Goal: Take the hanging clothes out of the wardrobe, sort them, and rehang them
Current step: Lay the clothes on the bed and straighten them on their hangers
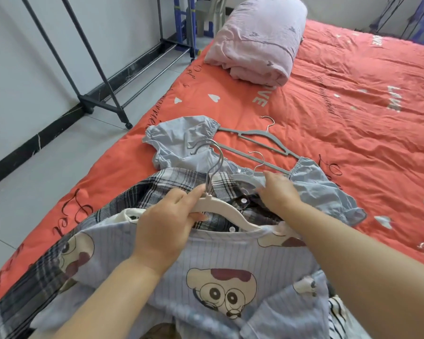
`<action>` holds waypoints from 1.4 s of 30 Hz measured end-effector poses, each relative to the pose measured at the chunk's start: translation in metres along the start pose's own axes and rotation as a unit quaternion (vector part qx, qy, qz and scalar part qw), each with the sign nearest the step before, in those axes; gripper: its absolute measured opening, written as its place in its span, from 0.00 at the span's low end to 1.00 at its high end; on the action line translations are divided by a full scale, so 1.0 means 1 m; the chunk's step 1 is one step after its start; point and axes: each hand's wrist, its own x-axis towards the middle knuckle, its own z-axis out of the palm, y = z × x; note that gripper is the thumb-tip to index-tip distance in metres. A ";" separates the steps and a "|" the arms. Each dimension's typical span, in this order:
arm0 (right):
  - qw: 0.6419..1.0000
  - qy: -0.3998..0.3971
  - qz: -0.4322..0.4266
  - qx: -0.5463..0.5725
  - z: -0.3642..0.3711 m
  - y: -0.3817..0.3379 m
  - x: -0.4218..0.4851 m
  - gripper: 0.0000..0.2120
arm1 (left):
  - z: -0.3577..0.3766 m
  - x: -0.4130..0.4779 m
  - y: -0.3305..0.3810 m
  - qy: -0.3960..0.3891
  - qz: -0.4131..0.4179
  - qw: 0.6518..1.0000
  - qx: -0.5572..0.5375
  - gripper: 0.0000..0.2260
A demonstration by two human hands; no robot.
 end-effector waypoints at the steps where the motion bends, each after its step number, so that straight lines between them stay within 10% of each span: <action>1: 1.000 -0.006 0.001 -0.012 0.008 -0.002 0.005 0.16 | 0.001 0.000 -0.001 0.002 0.002 1.000 -0.005 0.21; 18: 0.951 0.277 -0.122 0.064 -0.081 -0.007 -0.088 0.15 | -0.082 0.004 0.045 0.008 0.071 0.995 -0.066 0.20; 42: 0.874 0.376 -0.278 0.131 -0.331 -0.159 -0.364 0.17 | -0.427 -0.070 0.177 0.152 0.119 0.980 -0.052 0.22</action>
